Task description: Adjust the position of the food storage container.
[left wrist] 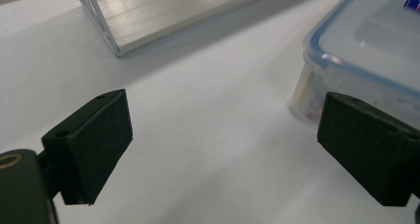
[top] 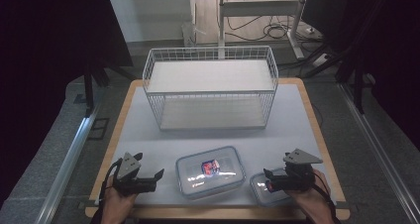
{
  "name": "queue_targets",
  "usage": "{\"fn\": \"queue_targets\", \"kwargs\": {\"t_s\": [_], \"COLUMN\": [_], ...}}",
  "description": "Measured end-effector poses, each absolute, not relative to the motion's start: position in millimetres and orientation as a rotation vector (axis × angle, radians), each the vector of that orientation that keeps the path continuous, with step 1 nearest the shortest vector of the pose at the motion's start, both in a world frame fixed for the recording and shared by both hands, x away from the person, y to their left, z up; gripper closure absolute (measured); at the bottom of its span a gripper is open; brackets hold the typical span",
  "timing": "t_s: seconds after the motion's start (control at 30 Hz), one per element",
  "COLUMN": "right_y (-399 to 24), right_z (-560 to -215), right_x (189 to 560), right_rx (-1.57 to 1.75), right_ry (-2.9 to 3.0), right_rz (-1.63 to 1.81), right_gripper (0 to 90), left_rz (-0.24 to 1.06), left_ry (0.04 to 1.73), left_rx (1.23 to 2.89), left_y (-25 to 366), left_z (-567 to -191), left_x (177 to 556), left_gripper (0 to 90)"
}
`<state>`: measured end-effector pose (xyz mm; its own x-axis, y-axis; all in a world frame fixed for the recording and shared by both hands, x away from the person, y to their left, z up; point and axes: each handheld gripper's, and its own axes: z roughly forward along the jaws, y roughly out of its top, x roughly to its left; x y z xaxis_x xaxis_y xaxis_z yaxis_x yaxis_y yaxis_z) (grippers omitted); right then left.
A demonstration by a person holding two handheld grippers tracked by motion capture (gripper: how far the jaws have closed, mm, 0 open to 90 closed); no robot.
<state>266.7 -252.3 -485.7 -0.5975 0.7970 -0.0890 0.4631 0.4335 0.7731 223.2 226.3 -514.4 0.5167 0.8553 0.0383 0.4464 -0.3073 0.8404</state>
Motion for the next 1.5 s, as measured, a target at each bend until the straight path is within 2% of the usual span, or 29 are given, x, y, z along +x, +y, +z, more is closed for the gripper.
{"fn": "queue_targets", "kwargs": {"t_s": [0.07, 0.1, 0.13, 0.17, 0.23, 0.33, 0.37, 0.4, 0.43, 0.47, 0.5, 0.57, 0.67, 1.17, 1.5], "right_y": [-252, -253, -253, -254, -254, -253, -252, -252, -249, -249, -248, -243, -242, -226, -222], "right_z": [-484, -481, -481, -478, -477, -473, -471, -471, -468, -468, -467, -463, -462, -485, -491], "right_x": [266, 265, 265, 263, 262, 259, 256, 256, 253, 253, 251, 240, 234, 185, 191], "right_rx": [1.06, 1.065, 1.065, 1.075, 1.074, 1.055, 1.044, 1.044, 1.02, 1.02, 1.002, 0.905, 0.885, 0.829, 0.805], "right_ry": [2.243, 2.241, 2.241, 2.247, 2.252, 2.292, 2.309, 2.309, 2.341, 2.341, 2.353, 2.394, 2.42, 2.622, 2.61], "right_rz": [1.011, 1.029, 1.029, 1.052, 1.059, 1.06, 1.064, 1.064, 1.089, 1.089, 1.094, 1.092, 1.105, 1.194, 1.043], "right_gripper": [13.1, 18.2, 18.2, 24.2, 27.1, 41.5, 51.4, 51.4, 63.9, 63.9, 68.2, 85.2, 89.5, 89.9, 89.9], "left_rz": [0.638, 0.642, 0.642, 0.644, 0.643, 0.648, 0.65, 0.653, 0.66, 0.662, 0.662, 0.668, 0.673, 0.697, 0.695], "left_ry": [1.067, 1.065, 1.065, 1.064, 1.066, 1.076, 1.079, 1.083, 1.087, 1.089, 1.09, 1.078, 1.071, 1.075, 1.091], "left_rx": [1.965, 1.983, 1.983, 1.997, 1.996, 1.994, 1.995, 1.996, 1.999, 2.0, 2.002, 2.0, 2.001, 2.006, 2.021], "left_y": [224, 222, 222, 221, 221, 221, 222, 222, 223, 223, 224, 223, 222, 220, 220], "left_z": [-515, -515, -515, -515, -514, -514, -514, -514, -514, -515, -515, -515, -516, -517, -518], "left_x": [223, 223, 223, 223, 223, 222, 222, 222, 223, 223, 223, 223, 223, 224, 224], "left_gripper": [6.7, 6.7, 6.7, 6.7, 6.7, 6.5, 6.6, 6.6, 6.6, 6.6, 6.6, 6.7, 6.6, 6.1, 6.1]}}
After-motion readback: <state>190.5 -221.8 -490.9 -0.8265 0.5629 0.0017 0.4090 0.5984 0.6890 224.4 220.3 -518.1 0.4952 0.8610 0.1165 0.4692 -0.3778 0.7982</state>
